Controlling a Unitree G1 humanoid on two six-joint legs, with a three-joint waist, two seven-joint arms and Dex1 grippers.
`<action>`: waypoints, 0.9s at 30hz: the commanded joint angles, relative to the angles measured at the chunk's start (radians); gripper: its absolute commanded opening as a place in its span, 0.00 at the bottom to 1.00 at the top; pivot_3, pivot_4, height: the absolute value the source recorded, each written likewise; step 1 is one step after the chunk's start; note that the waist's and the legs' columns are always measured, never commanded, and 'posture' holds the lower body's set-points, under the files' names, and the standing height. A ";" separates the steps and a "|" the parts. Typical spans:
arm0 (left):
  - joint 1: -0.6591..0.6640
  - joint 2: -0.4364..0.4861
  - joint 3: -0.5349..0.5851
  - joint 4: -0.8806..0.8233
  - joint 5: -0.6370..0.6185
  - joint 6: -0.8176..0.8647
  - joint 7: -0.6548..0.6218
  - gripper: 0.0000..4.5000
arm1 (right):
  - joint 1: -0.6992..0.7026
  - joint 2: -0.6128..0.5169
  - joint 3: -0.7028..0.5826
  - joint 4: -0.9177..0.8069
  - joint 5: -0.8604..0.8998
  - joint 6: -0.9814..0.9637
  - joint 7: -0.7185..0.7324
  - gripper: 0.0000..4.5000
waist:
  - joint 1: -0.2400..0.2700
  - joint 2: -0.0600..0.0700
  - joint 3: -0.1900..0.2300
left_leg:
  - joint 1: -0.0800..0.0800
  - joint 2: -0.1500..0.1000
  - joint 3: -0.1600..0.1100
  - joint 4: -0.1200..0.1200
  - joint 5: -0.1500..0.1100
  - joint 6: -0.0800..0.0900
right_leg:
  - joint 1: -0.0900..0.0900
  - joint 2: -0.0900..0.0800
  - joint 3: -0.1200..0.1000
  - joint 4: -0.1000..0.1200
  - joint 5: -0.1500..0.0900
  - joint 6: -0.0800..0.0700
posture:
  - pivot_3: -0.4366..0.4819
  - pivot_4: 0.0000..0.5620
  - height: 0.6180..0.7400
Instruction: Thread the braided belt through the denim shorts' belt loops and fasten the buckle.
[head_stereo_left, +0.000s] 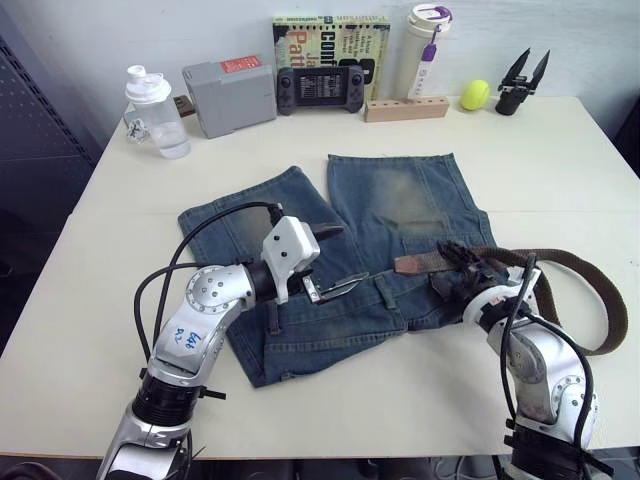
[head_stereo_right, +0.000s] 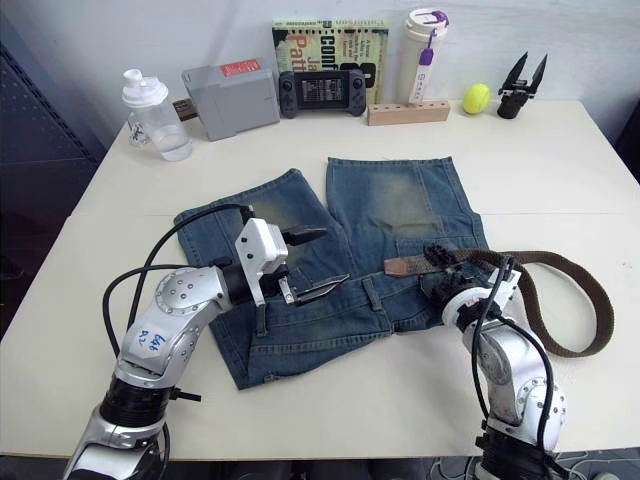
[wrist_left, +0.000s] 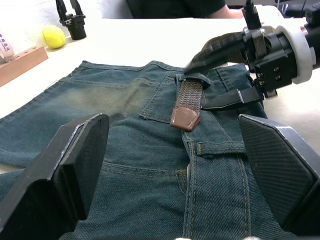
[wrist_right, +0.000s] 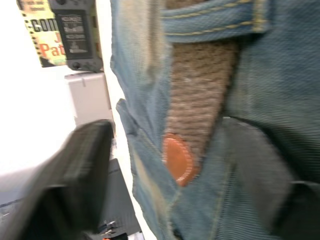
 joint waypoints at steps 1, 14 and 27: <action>-0.012 0.003 0.006 -0.030 -0.012 -0.023 -0.002 1.00 | 0.016 -0.007 0.015 -0.012 0.004 -0.032 -0.009 0.99 | 0.000 0.000 0.000 | 0.000 0.000 0.000 0.000 0.000 0.000 | 0.000 0.000 0.000 0.000 0.000 0.000 | 0.48 0.27 0.88; -0.006 -0.004 -0.005 -0.032 -0.012 -0.027 0.002 1.00 | -0.019 0.030 0.039 0.084 -0.218 -0.147 0.147 0.99 | 0.000 0.000 0.000 | 0.000 0.000 0.000 0.000 0.000 0.000 | 0.000 0.000 0.001 0.000 0.000 0.000 | 0.48 0.27 0.88; -0.009 0.000 -0.001 -0.029 -0.012 -0.030 0.001 1.00 | -0.011 0.107 0.069 0.115 -0.353 -0.162 0.215 0.24 | -0.002 -0.001 -0.001 | 0.001 0.000 -0.001 0.000 0.000 0.000 | 0.000 0.000 0.001 0.001 0.000 0.000 | 0.48 0.27 0.88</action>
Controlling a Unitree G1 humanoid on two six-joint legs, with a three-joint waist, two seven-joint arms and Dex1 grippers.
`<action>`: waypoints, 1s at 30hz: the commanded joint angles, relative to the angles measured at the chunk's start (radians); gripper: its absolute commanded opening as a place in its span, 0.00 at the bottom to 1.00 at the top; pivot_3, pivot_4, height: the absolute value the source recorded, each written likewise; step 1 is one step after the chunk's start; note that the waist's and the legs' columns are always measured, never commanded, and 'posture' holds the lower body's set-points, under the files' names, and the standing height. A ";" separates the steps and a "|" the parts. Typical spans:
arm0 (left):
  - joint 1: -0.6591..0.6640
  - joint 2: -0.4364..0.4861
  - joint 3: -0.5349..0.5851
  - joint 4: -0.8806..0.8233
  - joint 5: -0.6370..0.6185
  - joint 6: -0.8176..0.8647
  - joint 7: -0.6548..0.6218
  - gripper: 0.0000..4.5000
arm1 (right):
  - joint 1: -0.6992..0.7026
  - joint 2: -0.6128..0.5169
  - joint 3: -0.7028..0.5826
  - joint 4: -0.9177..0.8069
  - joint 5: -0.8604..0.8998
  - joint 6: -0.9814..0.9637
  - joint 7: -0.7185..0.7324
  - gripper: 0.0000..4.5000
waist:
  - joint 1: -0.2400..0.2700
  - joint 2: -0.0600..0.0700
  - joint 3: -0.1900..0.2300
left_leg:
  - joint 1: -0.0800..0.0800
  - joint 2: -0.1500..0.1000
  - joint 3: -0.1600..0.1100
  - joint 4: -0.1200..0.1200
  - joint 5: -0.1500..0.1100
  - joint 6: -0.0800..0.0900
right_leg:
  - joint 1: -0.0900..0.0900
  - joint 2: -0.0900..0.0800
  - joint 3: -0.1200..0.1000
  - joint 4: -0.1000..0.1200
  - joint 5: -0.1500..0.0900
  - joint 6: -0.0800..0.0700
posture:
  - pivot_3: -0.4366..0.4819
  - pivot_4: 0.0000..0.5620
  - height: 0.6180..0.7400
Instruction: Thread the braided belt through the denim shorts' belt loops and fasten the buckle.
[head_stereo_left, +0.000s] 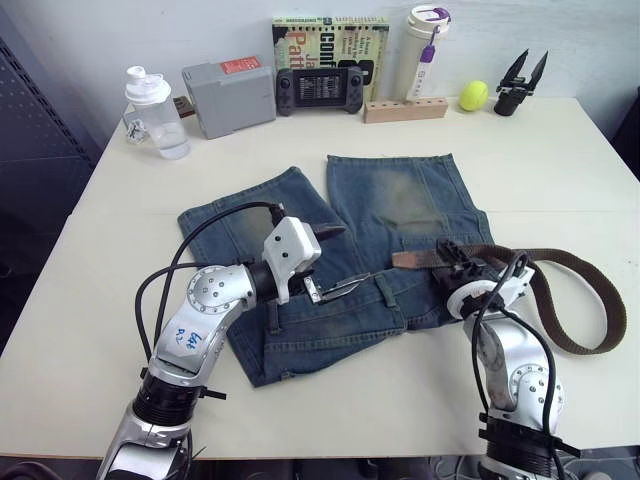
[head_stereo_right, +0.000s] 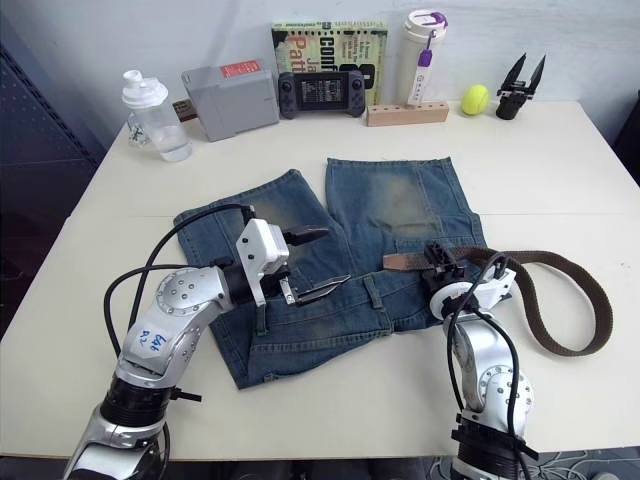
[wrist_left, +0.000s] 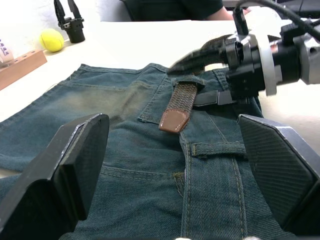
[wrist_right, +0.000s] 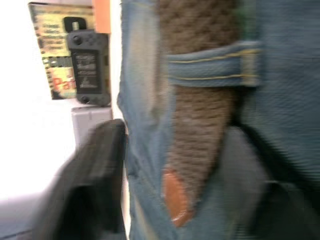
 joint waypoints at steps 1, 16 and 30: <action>-0.008 0.001 0.006 -0.029 -0.012 -0.020 0.000 1.00 | 0.013 0.020 -0.003 0.018 -0.033 -0.012 0.004 0.16 | -0.001 0.000 0.000 | 0.000 0.000 0.000 0.000 0.000 0.000 | 0.000 0.000 0.000 0.000 0.000 0.000 | 0.48 0.27 0.88; -0.015 0.030 0.034 -0.014 0.006 -0.050 -0.003 1.00 | 0.081 -0.105 -0.007 -0.176 0.222 0.151 0.028 0.01 | -0.002 -0.001 -0.001 | 0.000 0.000 0.000 0.000 0.000 0.000 | 0.000 0.000 0.000 0.000 0.000 0.000 | 0.48 0.27 0.88; 0.100 0.139 0.031 -0.024 -0.050 -0.217 -0.190 1.00 | 0.078 -0.434 -0.082 0.081 0.332 0.550 0.280 0.01 | 0.001 0.003 0.001 | -0.001 0.001 0.002 -0.001 -0.001 0.001 | -0.001 0.000 0.001 0.000 0.000 0.000 | 0.48 0.27 0.88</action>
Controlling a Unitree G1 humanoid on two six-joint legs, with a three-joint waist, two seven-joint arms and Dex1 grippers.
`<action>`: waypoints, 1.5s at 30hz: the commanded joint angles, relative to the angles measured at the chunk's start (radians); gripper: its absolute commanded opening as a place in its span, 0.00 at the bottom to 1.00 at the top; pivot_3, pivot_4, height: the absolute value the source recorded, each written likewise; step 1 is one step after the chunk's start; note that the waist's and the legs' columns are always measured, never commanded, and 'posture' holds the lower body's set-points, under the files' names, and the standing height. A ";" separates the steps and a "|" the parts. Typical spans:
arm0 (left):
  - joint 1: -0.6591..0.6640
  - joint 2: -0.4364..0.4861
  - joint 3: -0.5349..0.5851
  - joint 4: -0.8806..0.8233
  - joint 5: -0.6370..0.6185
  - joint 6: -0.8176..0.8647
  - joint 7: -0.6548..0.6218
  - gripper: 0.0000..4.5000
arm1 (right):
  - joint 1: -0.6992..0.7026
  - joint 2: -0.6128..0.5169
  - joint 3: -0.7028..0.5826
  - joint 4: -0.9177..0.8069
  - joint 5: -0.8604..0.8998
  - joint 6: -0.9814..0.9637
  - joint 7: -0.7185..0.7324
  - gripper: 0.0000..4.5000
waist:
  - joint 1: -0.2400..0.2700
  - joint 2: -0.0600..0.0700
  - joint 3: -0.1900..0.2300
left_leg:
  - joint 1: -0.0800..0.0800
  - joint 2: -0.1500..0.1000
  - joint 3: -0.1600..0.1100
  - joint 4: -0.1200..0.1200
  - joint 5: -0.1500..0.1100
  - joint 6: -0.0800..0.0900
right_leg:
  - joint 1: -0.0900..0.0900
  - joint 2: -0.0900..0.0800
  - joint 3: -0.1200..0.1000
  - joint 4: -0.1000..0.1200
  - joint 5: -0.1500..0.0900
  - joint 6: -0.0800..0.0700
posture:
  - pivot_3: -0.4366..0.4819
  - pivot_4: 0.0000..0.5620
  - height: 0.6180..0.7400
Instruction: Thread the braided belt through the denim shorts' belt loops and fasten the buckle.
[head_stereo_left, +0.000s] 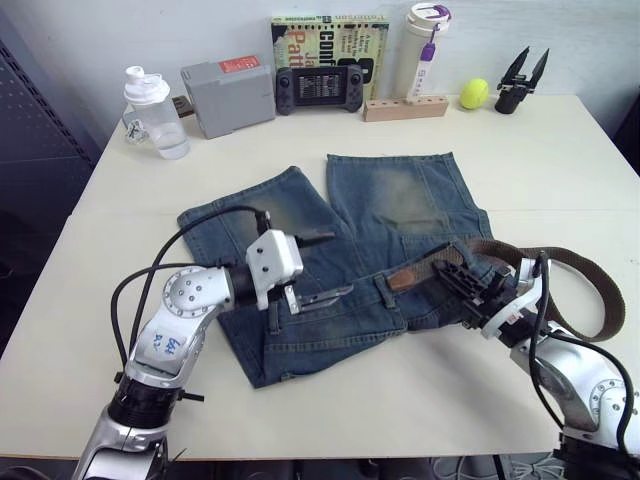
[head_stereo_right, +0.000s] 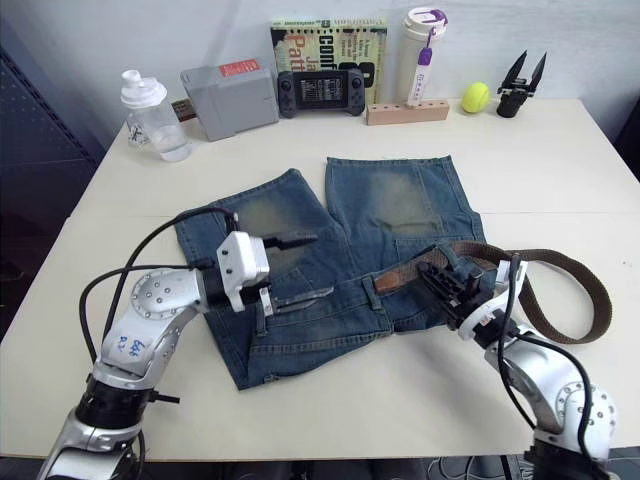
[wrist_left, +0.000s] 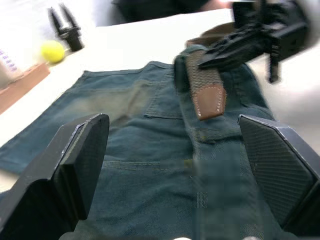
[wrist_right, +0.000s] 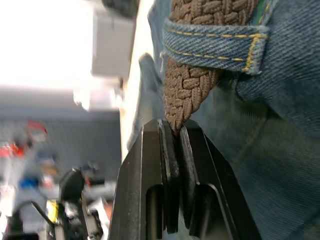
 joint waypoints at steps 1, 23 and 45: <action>0.097 0.044 0.004 -0.049 -0.051 -0.077 -0.097 1.00 | -0.041 -0.137 -0.002 0.146 0.025 0.159 0.123 0.01 | 0.000 0.000 0.000 | 0.000 0.000 0.000 0.000 0.000 0.000 | 0.000 0.000 0.000 0.000 0.000 0.000 | 0.48 0.27 0.88; 0.243 0.050 0.025 -0.152 0.016 -0.157 0.025 1.00 | -0.092 -0.179 0.161 0.054 -0.188 0.157 0.246 0.01 | 0.002 0.000 0.000 | 0.000 0.000 0.000 0.000 0.000 0.001 | 0.000 -0.001 -0.001 -0.001 0.000 0.000 | 0.48 0.27 0.88; 0.237 0.069 0.007 -0.125 0.039 -0.217 0.007 1.00 | -0.067 -0.223 0.166 -0.208 -0.591 0.027 0.292 0.01 | 0.003 0.000 0.000 | 0.000 0.000 0.000 0.001 -0.001 0.000 | 0.000 -0.001 -0.001 -0.001 0.000 0.000 | 0.48 0.27 0.88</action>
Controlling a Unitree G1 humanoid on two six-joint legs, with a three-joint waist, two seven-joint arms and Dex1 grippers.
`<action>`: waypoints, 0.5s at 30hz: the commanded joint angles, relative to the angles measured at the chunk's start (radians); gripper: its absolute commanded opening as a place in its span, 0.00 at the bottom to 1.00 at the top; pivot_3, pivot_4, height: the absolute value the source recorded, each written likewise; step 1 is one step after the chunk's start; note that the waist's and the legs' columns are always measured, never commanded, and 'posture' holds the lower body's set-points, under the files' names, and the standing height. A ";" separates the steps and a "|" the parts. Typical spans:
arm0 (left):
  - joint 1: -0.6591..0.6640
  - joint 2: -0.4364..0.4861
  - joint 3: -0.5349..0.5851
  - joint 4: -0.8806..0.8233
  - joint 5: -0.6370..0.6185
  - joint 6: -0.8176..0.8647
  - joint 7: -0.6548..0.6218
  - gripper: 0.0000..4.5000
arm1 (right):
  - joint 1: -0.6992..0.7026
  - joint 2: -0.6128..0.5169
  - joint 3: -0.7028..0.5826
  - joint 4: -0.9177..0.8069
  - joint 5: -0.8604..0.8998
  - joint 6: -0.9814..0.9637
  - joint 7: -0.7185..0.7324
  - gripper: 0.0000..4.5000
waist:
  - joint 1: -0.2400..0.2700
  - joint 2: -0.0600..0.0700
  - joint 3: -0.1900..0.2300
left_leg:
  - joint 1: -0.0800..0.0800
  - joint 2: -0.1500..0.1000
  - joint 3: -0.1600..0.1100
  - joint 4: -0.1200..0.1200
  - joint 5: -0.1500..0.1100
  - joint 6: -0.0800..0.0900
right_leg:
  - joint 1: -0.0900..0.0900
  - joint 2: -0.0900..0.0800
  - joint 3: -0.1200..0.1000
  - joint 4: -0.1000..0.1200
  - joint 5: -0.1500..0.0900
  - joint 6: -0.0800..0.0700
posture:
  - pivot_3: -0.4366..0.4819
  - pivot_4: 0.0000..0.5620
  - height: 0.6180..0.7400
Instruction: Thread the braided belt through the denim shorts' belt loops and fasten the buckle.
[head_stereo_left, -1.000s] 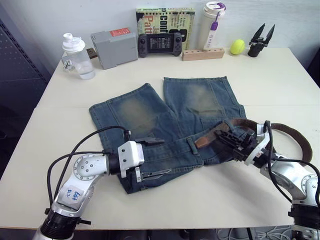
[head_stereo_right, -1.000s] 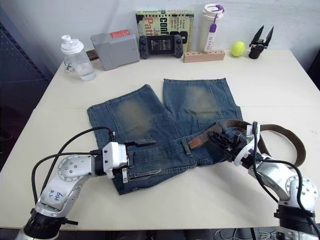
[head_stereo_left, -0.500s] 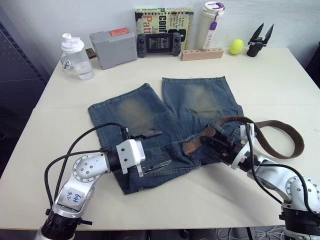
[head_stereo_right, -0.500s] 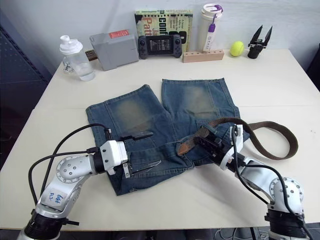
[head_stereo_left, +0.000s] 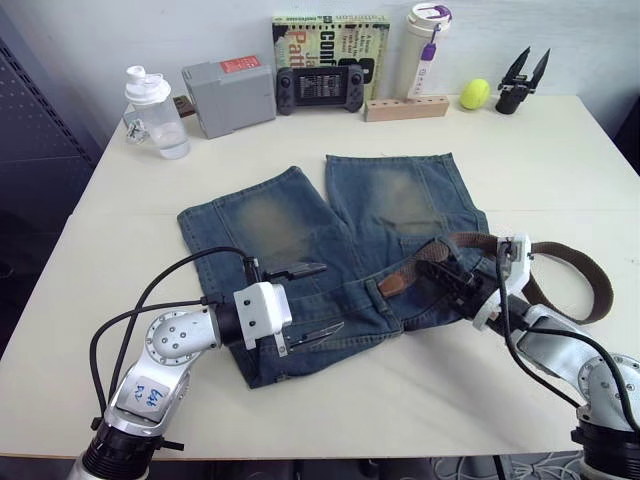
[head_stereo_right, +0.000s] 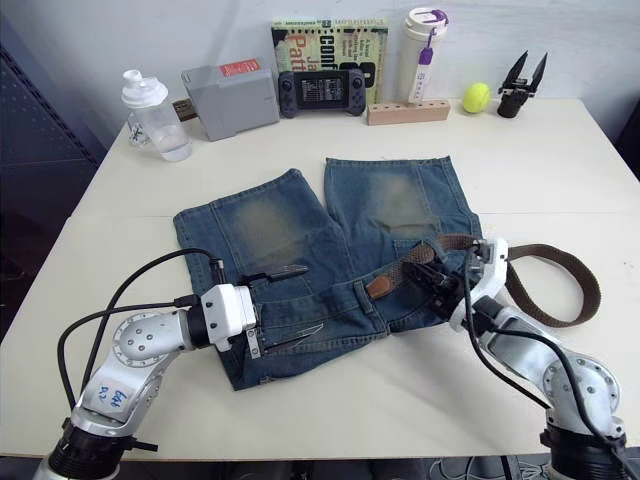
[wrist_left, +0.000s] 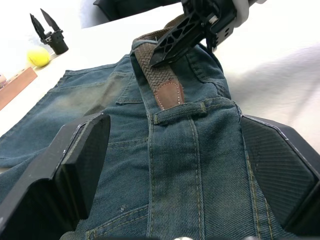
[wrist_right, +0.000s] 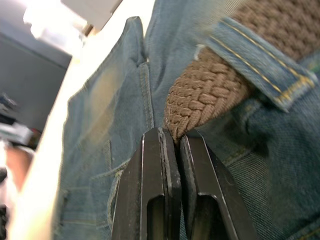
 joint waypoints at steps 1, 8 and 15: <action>-0.012 0.000 0.007 -0.003 -0.003 -0.018 0.001 1.00 | 0.004 -0.006 0.025 -0.090 -0.088 -0.025 0.008 0.01 | 0.000 0.000 0.000 | 0.000 0.000 0.000 0.000 0.000 0.000 | 0.000 0.000 0.000 0.000 0.000 0.000 | 0.48 0.27 0.88; -0.018 -0.003 0.008 0.007 -0.003 -0.023 0.002 1.00 | 0.050 0.057 0.066 -0.131 -0.133 -0.041 0.007 0.01 | -0.001 0.000 0.000 | 0.000 0.000 0.000 0.000 0.000 0.000 | 0.000 0.000 0.000 0.000 0.000 0.000 | 0.48 0.27 0.88; -0.029 -0.001 0.008 0.025 0.000 -0.035 0.001 1.00 | 0.058 0.107 0.106 -0.150 -0.101 -0.029 -0.016 0.01 | -0.002 0.000 0.000 | 0.000 0.000 0.000 0.000 0.000 0.000 | 0.000 0.000 0.000 0.000 0.000 0.000 | 0.48 0.27 0.88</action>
